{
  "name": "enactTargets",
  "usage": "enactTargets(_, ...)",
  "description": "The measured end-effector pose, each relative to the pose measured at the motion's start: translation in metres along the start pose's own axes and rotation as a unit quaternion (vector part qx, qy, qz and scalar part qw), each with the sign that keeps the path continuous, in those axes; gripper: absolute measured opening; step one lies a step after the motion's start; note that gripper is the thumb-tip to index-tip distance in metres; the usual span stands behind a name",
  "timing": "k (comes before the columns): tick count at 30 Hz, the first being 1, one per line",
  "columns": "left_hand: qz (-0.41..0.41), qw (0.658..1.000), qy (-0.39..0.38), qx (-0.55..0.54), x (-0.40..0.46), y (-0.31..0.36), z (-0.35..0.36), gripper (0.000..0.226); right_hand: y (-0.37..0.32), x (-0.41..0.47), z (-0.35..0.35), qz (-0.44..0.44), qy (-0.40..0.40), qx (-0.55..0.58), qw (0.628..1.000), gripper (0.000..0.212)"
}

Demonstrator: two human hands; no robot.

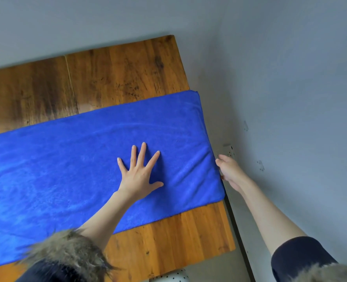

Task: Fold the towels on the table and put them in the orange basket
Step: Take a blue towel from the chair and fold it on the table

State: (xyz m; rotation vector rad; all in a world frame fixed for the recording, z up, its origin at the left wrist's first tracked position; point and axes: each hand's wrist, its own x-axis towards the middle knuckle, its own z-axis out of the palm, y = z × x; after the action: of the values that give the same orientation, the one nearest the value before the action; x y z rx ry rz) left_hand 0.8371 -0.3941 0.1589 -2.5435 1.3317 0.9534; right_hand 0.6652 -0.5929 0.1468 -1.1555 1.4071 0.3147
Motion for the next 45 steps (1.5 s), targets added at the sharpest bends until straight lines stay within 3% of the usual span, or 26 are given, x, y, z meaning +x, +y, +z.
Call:
enactTargets(5, 0.002, 1.000, -0.012, -0.024, -0.001, 0.000, -0.004, 0.090, 0.002, -0.004, -0.003, -0.043, 0.120, -0.046, 0.991, 0.029)
enactTargets(8, -0.010, 0.999, -0.003, -0.040, -0.001, 0.004, -0.008, 0.076, -0.007, -0.023, -0.005, -0.094, 0.155, -0.086, 0.980, 0.008)
enactTargets(12, -0.019, 0.980, 0.111, -0.163, -0.005, 0.016, -0.008, 0.042, -0.021, -0.053, 0.009, -0.167, 0.133, -0.118, 0.970, 0.004)
enactTargets(14, -0.025, 0.951, 0.150, -0.271, -0.009, 0.026, -0.011, 0.029, -0.029, -0.067, 0.024, -0.193, 0.102, -0.119, 0.969, 0.004)
enactTargets(15, -0.045, 0.929, 0.127, -0.345, -0.011, 0.032, -0.014, 0.026, -0.033, -0.072, 0.033, -0.199, 0.082, -0.115, 0.970, 0.004)
enactTargets(16, -0.071, 0.897, 0.086, -0.427, -0.013, 0.038, -0.019, 0.024, -0.034, -0.076, 0.042, -0.203, 0.054, -0.108, 0.972, 0.004)
enactTargets(19, -0.167, 0.749, -0.026, -0.640, -0.016, 0.041, -0.024, 0.026, -0.036, -0.084, 0.068, -0.187, -0.085, -0.099, 0.974, 0.015)
enactTargets(21, -0.202, 0.698, -0.072, -0.683, -0.018, 0.034, -0.019, 0.034, -0.037, -0.081, 0.075, -0.173, -0.146, -0.110, 0.968, 0.022)
enactTargets(26, -0.260, 0.699, -0.062, -0.664, -0.023, 0.025, -0.006, 0.025, -0.060, -0.047, 0.064, -0.202, -0.023, -0.154, 0.967, 0.020)
enactTargets(29, -0.278, 0.713, -0.052, -0.641, -0.027, 0.024, 0.002, 0.018, -0.085, -0.030, 0.061, -0.256, 0.049, -0.206, 0.943, 0.020)
enactTargets(33, -0.269, 0.750, -0.068, -0.600, -0.032, 0.022, 0.012, 0.013, -0.117, -0.011, 0.078, -0.363, 0.081, -0.334, 0.866, 0.028)
enactTargets(37, -0.259, 0.790, -0.065, -0.551, -0.038, 0.016, 0.023, 0.020, -0.137, 0.004, 0.107, -0.459, 0.061, -0.556, 0.691, 0.047)
enactTargets(40, -0.244, 0.797, -0.063, -0.548, -0.042, 0.012, 0.025, 0.019, -0.151, 0.008, 0.123, -0.455, 0.055, -0.692, 0.559, 0.060)
enactTargets(45, -0.200, 0.781, -0.060, -0.589, -0.055, 0.001, 0.018, 0.011, -0.158, 0.011, 0.131, -0.484, 0.111, -0.758, 0.424, 0.042)
